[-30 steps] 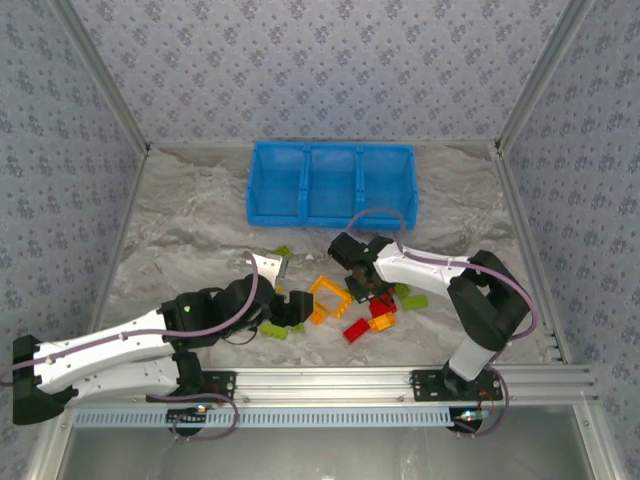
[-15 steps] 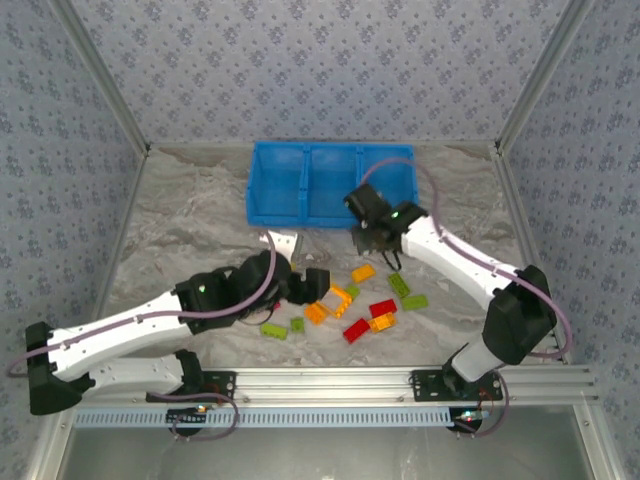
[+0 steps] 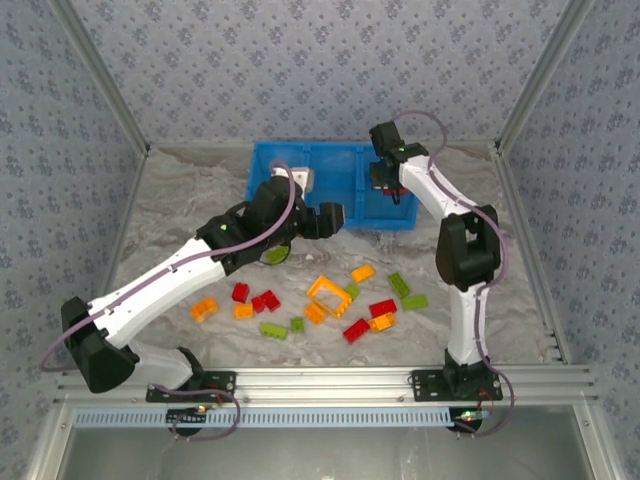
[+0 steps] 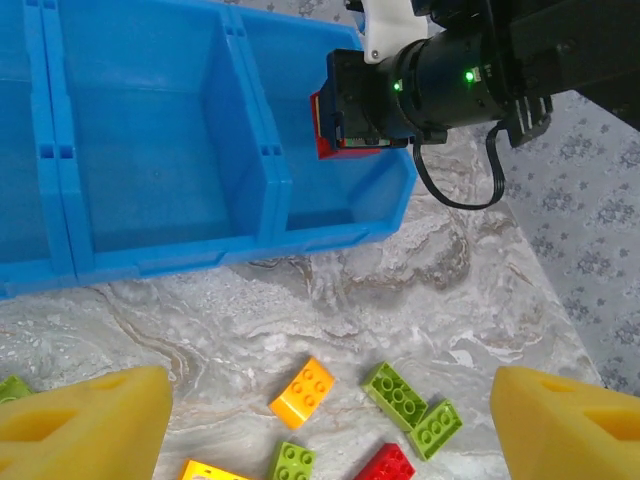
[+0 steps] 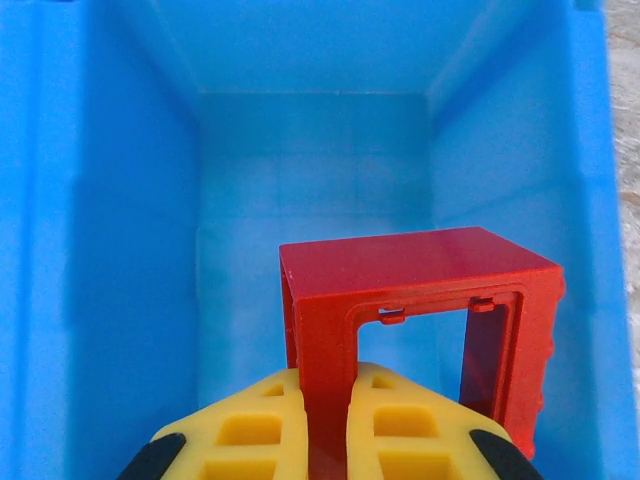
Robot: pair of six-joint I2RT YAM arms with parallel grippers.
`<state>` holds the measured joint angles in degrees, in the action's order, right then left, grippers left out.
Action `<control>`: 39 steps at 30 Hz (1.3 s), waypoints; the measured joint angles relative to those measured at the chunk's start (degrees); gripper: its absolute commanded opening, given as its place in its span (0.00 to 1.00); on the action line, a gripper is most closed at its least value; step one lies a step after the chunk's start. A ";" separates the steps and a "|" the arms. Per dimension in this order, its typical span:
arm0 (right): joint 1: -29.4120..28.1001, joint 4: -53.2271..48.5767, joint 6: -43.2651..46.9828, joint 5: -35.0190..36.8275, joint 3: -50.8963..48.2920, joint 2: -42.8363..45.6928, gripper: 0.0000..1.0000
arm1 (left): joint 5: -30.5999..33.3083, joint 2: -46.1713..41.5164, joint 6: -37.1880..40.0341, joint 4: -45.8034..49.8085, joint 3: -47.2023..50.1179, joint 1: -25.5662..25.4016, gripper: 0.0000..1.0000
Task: Sort the legos into containers by color
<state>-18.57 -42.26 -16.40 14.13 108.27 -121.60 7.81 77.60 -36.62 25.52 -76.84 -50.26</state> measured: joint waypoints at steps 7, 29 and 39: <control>2.14 -1.01 0.85 -0.96 6.95 -7.48 0.14 | -1.49 0.09 0.00 -0.04 0.07 1.14 0.84; 3.04 -2.75 2.38 -1.42 18.01 -16.48 0.45 | -2.49 -3.30 0.20 -1.36 3.58 1.16 0.84; -0.48 -0.72 2.51 0.85 8.87 -3.89 0.45 | -0.96 -3.74 0.28 6.75 3.50 4.28 0.83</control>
<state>-19.05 -42.98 -13.89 14.98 117.14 -125.49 6.85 73.87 -36.34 32.27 -73.34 -45.98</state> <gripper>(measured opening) 0.450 0.829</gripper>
